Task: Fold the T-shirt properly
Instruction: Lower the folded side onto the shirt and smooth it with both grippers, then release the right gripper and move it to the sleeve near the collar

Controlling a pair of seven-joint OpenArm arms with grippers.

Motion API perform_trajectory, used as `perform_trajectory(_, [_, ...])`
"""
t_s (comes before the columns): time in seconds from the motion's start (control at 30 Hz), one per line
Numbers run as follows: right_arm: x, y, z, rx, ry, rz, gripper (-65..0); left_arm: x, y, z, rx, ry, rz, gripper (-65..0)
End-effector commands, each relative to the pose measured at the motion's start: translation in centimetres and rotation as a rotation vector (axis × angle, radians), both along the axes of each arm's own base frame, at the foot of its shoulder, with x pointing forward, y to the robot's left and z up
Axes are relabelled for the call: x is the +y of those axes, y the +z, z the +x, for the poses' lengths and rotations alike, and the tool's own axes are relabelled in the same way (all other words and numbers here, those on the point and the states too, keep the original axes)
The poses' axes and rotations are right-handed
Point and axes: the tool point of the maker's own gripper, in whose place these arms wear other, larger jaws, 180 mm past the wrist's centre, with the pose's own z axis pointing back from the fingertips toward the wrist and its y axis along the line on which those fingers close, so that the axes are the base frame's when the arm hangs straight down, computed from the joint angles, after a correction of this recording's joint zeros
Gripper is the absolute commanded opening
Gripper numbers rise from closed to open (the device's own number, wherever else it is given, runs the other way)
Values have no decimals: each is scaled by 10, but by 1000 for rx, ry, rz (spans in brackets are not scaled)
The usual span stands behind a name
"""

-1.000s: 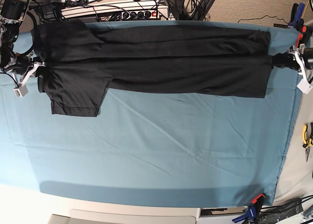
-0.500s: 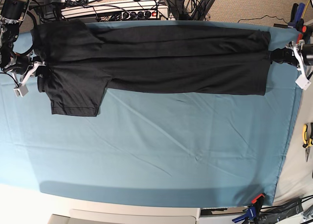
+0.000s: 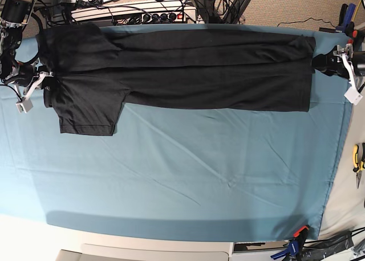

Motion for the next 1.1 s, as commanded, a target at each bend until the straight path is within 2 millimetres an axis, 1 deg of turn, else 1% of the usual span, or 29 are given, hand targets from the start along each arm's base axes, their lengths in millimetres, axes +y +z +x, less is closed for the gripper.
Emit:
perform_trajectory(0.0, [-11,16,10,-43,-1,-35,-650,6,13,9,-44,-5,12,-334])
perform_trajectory(0.2, [-11,16,10,-42,-1,-35,-650,6,14,12,-57,5,4,-334])
perform_trajectory(0.3, [-11,16,10,-43,-1,-35,-460,5,13,12,-57,6,1,-334])
perform_trajectory(0.33, [-11,16,10,-43,-1,-35,-425,5,13,12,-57,6,1,-334])
perform_trajectory(0.43, [-12,17,11,-49,-3,-35,-418,5,13,12,-57,6,1,-334])
perform_trajectory(0.5, [-14,22,14,-72,-17,-33,-418,5,13,12,-57,6,1,-334])
perform_trajectory(0.57, [-22,34,21,-120,-50,-29,-418,5,13,12,-57,6,1,-334])
perform_trajectory(0.6, [-28,44,26,-159,-74,-18,-418,5,13,12,-57,6,1,-334])
perform_trajectory(0.67, [-41,75,39,-277,-140,24,-418,5,13,12,-57,6,1,-334])
perform_trajectory(0.73, [-59,111,49,-410,-212,54,-418,5,13,12,-57,6,1,-334])
perform_trajectory(0.8, [-79,144,55,-525,-279,58,-418,5,13,12,-58,6,1,-334])
perform_trajectory(0.87, [-94,168,57,-607,-328,54,-418,4,13,11,-55,4,2,-340])
perform_trajectory(0.9, [-99,174,58,-626,-343,45,-418,5,13,11,-53,-1,4,-339])
perform_trajectory(0.93, [-102,175,60,-625,-351,29,-418,4,13,10,-51,-2,5,-340])
perform_trajectory(1.0, [-107,169,65,-610,-372,-1,-418,4,15,13,-63,-3,4,-339])
perform_trajectory(1.07, [-107,158,73,-600,-393,3,-418,2,17,17,-74,-1,-1,-339])
